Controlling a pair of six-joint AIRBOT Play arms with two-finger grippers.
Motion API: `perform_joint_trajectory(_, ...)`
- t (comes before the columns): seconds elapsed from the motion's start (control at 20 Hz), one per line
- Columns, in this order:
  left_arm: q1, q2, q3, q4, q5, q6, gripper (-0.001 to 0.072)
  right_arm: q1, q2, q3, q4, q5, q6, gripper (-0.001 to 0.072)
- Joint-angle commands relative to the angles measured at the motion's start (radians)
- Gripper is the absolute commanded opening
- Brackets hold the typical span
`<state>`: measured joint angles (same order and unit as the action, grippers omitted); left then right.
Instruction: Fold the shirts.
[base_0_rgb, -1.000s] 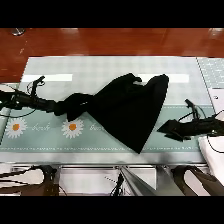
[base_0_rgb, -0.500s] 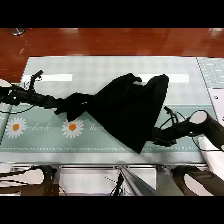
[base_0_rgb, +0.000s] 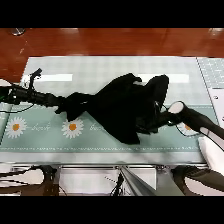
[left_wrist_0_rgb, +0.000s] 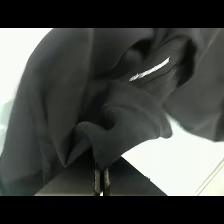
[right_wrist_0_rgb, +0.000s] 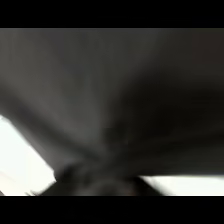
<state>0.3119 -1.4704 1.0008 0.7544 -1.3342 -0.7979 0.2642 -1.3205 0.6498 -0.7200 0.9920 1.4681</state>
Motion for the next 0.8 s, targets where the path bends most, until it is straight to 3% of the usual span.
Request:
perform_joint_trajectory(0.0,0.000,0.000,0.001,-0.093,-0.004,-0.008,0.0020,0.045,-0.096,0.138,0.031,0.000,-0.053,0.0031)
perform_joint_trajectory(0.1,0.000,0.005,0.002,-0.171,-0.005,-0.038,0.0020,0.029,-0.097,0.227,-0.004,0.058,-0.067,0.0028)
perform_joint_trajectory(0.3,0.011,0.096,0.128,-0.753,0.005,-0.035,0.0019,-0.043,-0.071,0.643,-0.218,0.177,0.013,0.0027)
perform_joint_trajectory(0.4,0.014,0.174,0.287,-0.907,0.088,-0.042,0.0019,-0.093,-0.054,0.962,-0.326,0.225,0.066,0.0027)
perform_joint_trajectory(0.5,0.029,0.254,0.469,-0.873,0.221,-0.119,0.0019,-0.146,-0.042,1.296,-0.420,0.301,0.092,0.0027)
perform_joint_trajectory(0.6,0.056,0.332,0.636,-0.716,0.323,-0.243,0.0019,-0.177,-0.005,1.534,-0.470,0.360,0.092,0.0027)
perform_joint_trajectory(0.75,0.117,0.474,0.805,-0.324,0.360,-0.474,0.0019,-0.182,0.195,1.521,-0.478,0.371,0.050,0.0028)
